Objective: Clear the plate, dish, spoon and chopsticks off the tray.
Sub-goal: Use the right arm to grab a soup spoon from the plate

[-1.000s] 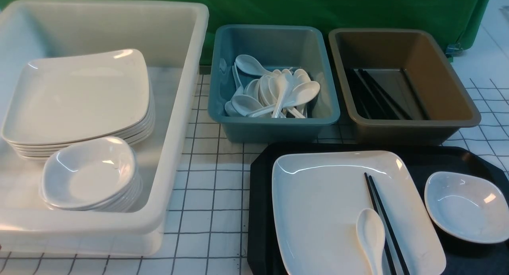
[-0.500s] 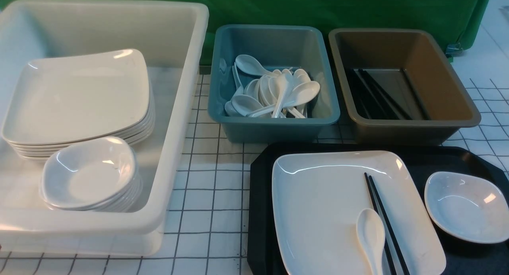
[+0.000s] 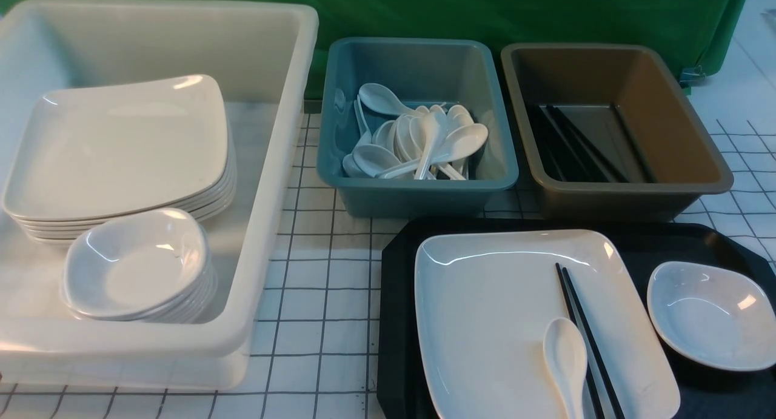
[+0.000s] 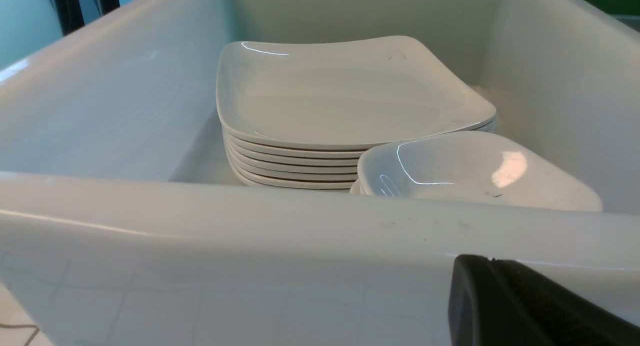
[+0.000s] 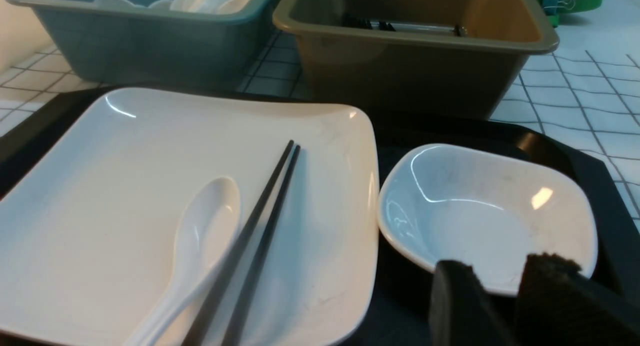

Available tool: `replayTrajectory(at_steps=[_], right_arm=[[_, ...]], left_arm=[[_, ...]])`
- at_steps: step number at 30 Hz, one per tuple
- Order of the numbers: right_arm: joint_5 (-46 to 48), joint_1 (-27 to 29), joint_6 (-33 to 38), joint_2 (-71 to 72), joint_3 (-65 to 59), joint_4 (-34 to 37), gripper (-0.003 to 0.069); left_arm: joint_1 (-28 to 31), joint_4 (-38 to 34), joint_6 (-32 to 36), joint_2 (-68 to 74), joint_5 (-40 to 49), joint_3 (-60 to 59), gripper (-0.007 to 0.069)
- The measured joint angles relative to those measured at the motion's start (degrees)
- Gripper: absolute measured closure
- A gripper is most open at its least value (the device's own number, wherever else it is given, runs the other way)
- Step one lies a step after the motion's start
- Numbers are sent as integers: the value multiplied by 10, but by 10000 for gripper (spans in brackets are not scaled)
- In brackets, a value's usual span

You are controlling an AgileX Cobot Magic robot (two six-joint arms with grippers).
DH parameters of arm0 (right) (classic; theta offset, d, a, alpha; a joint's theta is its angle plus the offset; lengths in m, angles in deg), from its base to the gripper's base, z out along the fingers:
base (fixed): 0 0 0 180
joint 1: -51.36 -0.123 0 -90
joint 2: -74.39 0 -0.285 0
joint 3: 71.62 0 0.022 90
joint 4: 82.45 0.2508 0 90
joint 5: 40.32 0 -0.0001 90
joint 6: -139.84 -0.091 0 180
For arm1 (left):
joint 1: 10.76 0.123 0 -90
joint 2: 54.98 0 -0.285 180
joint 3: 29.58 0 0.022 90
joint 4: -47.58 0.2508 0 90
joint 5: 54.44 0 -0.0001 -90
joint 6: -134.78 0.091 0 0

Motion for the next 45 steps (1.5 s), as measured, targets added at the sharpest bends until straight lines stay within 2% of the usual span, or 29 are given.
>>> replayTrajectory(at_steps=[4, 6, 7, 8, 10, 13, 21, 23, 24, 25, 28, 30, 31, 32, 34, 35, 38, 39, 40, 43, 45], right_arm=[[-5, 0, -15, 0, 0, 8, 412], [-16, 0, -87, 0, -1, 52, 412], [-21, 0, -147, 0, -2, 84, 412], [-22, 0, -158, 0, -2, 89, 412], [-27, 0, -288, 0, -4, 125, 412], [-29, 0, -378, 0, -4, 140, 412], [-54, 0, -424, 0, -4, 146, 414], [-61, 0, -422, 0, -4, 146, 426], [-60, 0, -399, 0, 3, 146, 467], [-60, 0, -395, 0, 5, 146, 473], [-57, 0, -294, -14, 76, 146, 602], [-40, 0, -238, -50, 127, 147, 629], [-37, 0, -226, -55, 140, 147, 629], [7, 0, -175, -112, 190, 147, 629], [43, 0, -147, -152, 223, 145, 629], [112, 0, -116, -221, 274, 137, 629], [264, 0, -83, -369, 361, 114, 627], [264, 0, -83, -379, 361, 114, 627], [322, -1, -71, -446, 392, 114, 621], [389, -12, -32, -544, 418, 135, 603], [404, -48, 26, -629, 427, 192, 554]], left_arm=[[0, 0, 0, 0, 0, 0, 603], [0, 0, 0, 0, 0, 0, 603], [0, 0, 0, 0, 0, 0, 603], [0, 0, 0, 0, 0, 0, 603], [0, 0, 0, 0, 0, 0, 603], [0, 0, 0, 0, 0, 0, 603], [0, 0, 0, 0, 0, 0, 603], [0, 0, 0, 0, 0, 0, 603], [0, 0, 0, 0, 0, 0, 603], [0, 0, 0, 0, 0, 0, 603], [0, 0, 0, 0, 0, 0, 603], [0, 0, 0, 0, 0, 0, 603], [0, 0, 0, 0, 0, 0, 603], [0, 0, 0, 0, 0, 0, 603], [0, 0, 0, 0, 0, 0, 603], [0, 0, 0, 0, 0, 0, 603], [0, 0, 0, 0, 0, 0, 603], [0, 0, 0, 0, 0, 0, 603], [0, 0, 0, 0, 0, 0, 603], [0, 0, 0, 0, 0, 0, 603], [0, 0, 0, 0, 0, 0, 603]])
